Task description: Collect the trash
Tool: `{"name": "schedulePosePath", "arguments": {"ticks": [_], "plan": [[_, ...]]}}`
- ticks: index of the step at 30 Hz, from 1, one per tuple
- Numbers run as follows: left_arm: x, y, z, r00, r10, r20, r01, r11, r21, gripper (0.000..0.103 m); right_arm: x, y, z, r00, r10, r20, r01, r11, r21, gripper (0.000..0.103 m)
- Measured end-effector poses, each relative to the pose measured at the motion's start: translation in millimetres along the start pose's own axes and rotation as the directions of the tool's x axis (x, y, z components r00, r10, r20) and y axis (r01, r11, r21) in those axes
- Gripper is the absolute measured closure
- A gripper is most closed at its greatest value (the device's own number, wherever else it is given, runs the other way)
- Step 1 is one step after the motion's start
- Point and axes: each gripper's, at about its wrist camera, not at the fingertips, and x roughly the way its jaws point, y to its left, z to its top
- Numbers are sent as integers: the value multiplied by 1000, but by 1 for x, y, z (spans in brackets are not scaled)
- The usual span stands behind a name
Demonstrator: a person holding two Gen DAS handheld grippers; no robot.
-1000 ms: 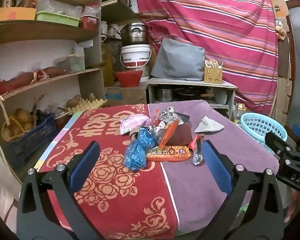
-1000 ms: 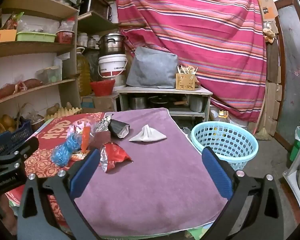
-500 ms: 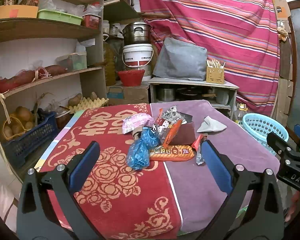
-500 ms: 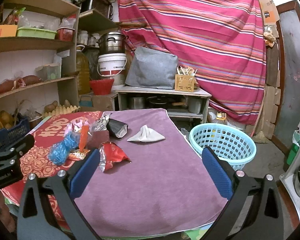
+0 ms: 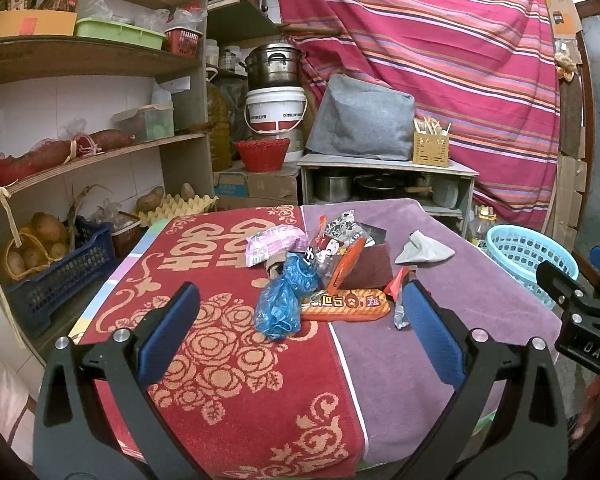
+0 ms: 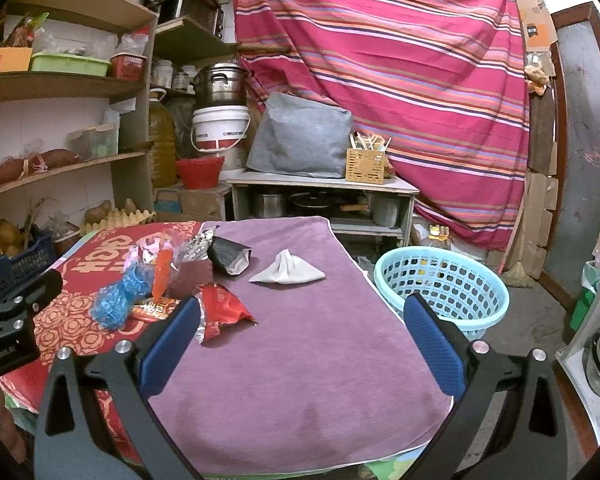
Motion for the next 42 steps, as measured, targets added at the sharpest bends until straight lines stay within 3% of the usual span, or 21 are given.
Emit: {"name": "schedulePosePath", "arguments": {"ticks": [42], "plan": [[1,1,0,1000,-1,-3,1,1000,0,5,3,-5,-3,1000,-21,-1,21,1000,-3,4]]}}
